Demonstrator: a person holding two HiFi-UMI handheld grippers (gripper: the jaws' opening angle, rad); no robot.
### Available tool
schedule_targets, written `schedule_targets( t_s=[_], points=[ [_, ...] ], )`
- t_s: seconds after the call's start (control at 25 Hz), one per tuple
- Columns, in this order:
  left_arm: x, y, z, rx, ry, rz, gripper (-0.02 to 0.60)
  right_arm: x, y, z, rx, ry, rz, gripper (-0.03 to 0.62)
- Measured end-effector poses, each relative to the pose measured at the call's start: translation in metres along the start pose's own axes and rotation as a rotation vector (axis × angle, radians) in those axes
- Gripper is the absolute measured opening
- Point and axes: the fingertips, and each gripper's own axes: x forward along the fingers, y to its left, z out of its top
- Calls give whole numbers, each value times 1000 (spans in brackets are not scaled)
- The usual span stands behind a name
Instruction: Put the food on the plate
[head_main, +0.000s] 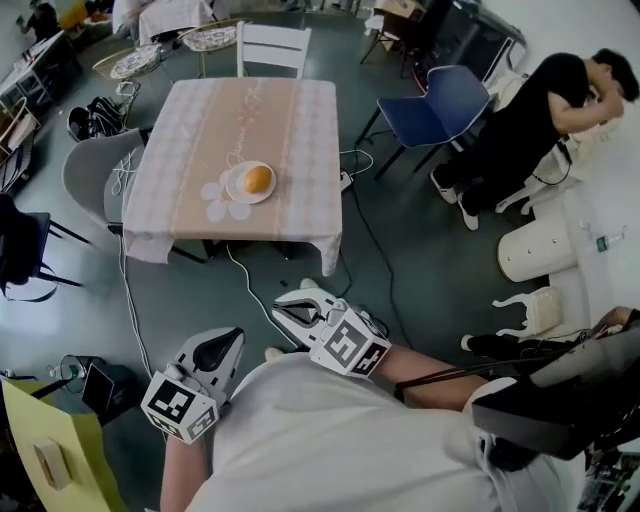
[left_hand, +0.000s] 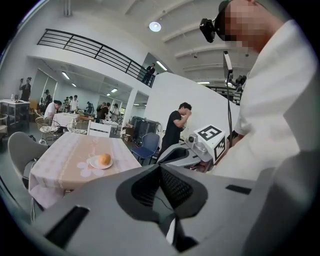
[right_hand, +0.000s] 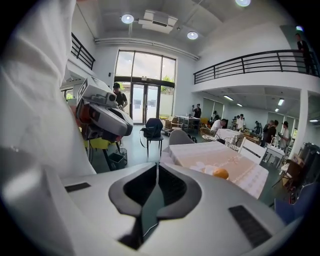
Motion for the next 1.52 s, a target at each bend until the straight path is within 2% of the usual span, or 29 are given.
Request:
schedule_targets(
  t_s=[0.68, 1.12, 1.52],
  points=[
    [-8, -2, -10, -24, 5, 3, 9, 6, 18, 11, -59, 4, 36, 17],
    [-3, -5, -8, -18, 3, -11, 11, 0, 15, 8, -72, 13, 17, 14],
    [-7, 0, -10, -42, 0, 10, 9, 6, 18, 10, -76, 13, 29, 14]
  ],
)
